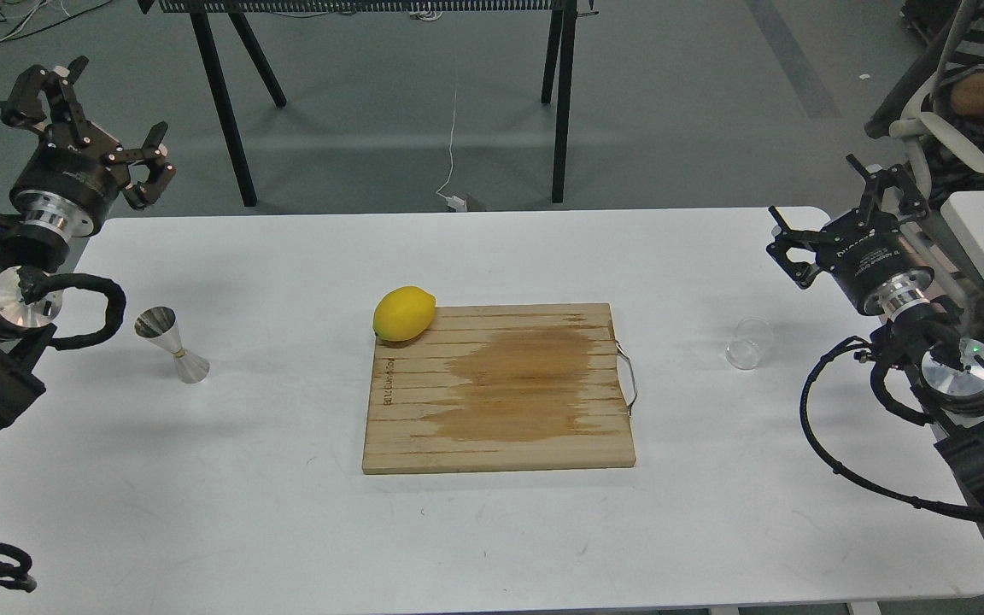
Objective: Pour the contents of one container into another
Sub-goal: 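Move the left gripper down toward the metal jigger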
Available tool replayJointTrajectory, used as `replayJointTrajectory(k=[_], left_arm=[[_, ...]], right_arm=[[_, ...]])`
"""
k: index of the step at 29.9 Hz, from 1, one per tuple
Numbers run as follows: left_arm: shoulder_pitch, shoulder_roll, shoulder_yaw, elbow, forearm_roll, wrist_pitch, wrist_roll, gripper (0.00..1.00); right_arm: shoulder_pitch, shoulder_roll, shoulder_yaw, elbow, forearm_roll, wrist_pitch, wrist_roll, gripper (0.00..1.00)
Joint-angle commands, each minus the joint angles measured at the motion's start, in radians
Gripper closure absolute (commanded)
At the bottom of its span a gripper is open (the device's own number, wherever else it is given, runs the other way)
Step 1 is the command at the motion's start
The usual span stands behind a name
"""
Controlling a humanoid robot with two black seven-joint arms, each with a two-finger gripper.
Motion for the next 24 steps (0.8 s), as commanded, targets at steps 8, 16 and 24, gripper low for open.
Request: replayJointTrajectory(k=[8, 16, 24], left_arm=[[0.003, -0.006, 0.02, 0.035, 0.042, 0.0, -0.064, 0.0], [0.004, 0.08, 0.046, -0.044, 0.096, 0.0, -0.062, 0.0], [0.015, 0.298, 0.125, -0.417, 0.122, 0.0, -0.064, 0.0]], right_arm=[[0.006, 0.021, -0.019, 0.001, -0.002, 0.0, -0.001, 0.0], [0.011, 0.03, -0.02, 0.001, -0.003, 0.0, -0.006, 0.0], [0.011, 0.03, -0.02, 0.001, -0.011, 0.0, -0.009, 0.0]])
